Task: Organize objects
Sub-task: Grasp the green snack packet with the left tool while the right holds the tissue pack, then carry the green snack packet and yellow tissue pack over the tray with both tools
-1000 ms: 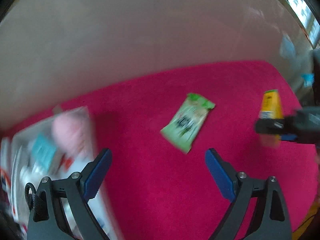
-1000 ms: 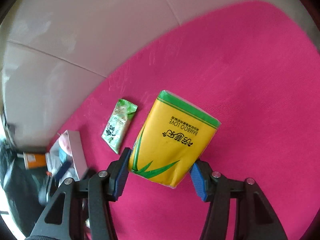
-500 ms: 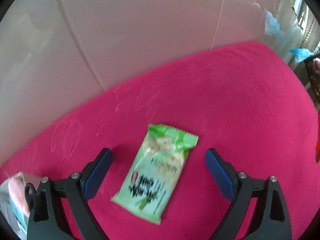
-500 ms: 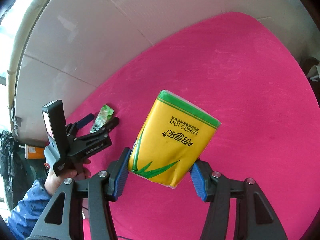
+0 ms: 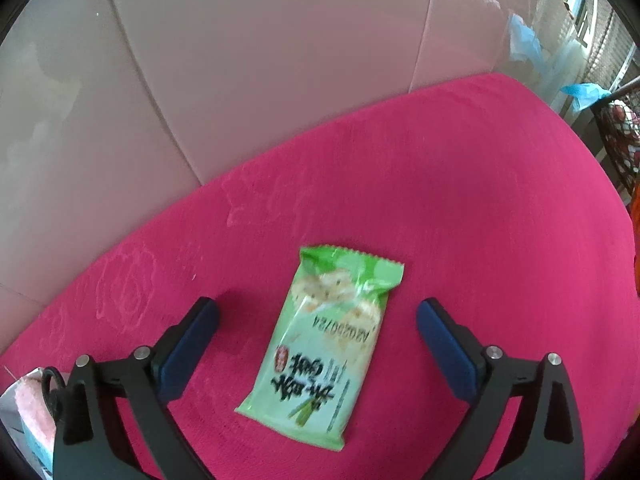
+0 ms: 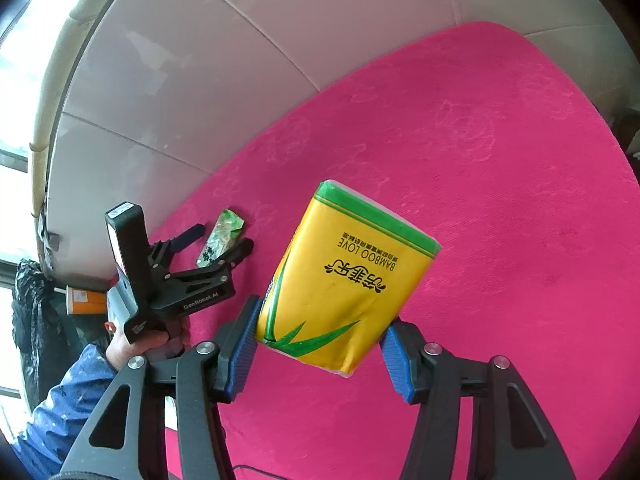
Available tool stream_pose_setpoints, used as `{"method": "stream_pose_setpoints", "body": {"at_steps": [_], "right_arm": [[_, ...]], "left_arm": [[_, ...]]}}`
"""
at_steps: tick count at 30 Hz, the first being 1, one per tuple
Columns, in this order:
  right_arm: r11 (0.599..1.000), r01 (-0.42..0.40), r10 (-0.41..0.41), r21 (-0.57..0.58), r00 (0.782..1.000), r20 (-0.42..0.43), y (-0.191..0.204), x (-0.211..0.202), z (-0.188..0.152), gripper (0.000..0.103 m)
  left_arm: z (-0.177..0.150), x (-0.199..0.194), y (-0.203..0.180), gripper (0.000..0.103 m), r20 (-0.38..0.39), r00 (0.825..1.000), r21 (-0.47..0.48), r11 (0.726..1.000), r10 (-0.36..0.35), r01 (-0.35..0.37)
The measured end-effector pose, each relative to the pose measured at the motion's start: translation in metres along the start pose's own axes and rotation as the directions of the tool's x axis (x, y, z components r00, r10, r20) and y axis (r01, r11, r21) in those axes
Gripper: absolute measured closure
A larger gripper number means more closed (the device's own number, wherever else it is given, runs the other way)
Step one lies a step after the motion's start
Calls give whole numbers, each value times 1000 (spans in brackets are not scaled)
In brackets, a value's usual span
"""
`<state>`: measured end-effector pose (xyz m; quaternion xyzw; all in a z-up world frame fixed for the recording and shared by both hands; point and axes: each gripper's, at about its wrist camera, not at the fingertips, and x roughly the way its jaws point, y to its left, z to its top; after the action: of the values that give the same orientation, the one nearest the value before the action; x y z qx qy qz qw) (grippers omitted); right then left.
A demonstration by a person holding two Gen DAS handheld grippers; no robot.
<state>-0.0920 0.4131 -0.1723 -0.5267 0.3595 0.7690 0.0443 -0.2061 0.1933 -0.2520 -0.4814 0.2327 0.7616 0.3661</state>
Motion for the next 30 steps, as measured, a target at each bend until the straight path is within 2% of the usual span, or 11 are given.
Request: {"method": "stream_pose_setpoints", "body": {"at_steps": [3, 6, 10, 11, 13, 16, 20, 24, 30], "right_arm": [[1000, -8, 8, -1, 1000, -2, 4, 1, -3, 42], [1000, -11, 11, -7, 1000, -3, 8, 1, -3, 42], [1000, -18, 18, -17, 1000, -3, 11, 0, -4, 42], [1000, -21, 21, -17, 1000, -3, 12, -1, -5, 42], [999, -29, 29, -20, 1000, -3, 14, 0, -5, 42], [999, -37, 37, -30, 999, -1, 17, -2, -6, 42], [998, -28, 29, -54, 999, 23, 21, -9, -7, 42], [996, 22, -16, -82, 998, 68, 28, -17, -9, 42], [993, 82, -75, -80, 993, 86, 33, -20, -14, 42]], "left_arm": [[-3, -3, 3, 5, -12, 1000, 21, 1000, -11, 12], [-6, -9, 5, 18, -9, 1000, 18, 1000, -5, 6], [-10, -19, 9, 53, 7, 1000, -6, 1000, 8, -8], [-11, -21, 10, 59, 9, 1000, -11, 1000, 10, -10], [-15, -24, 10, 64, 8, 1000, -20, 1000, 15, -15], [-21, -29, 11, 65, 1, 1000, -52, 998, 23, -23], [-31, -41, 13, 65, -7, 1000, -143, 990, 20, -20], [-44, -65, 2, 65, 19, 999, -195, 981, 25, -21], [-53, -101, -24, 66, 70, 998, -233, 973, 12, 5]]}}
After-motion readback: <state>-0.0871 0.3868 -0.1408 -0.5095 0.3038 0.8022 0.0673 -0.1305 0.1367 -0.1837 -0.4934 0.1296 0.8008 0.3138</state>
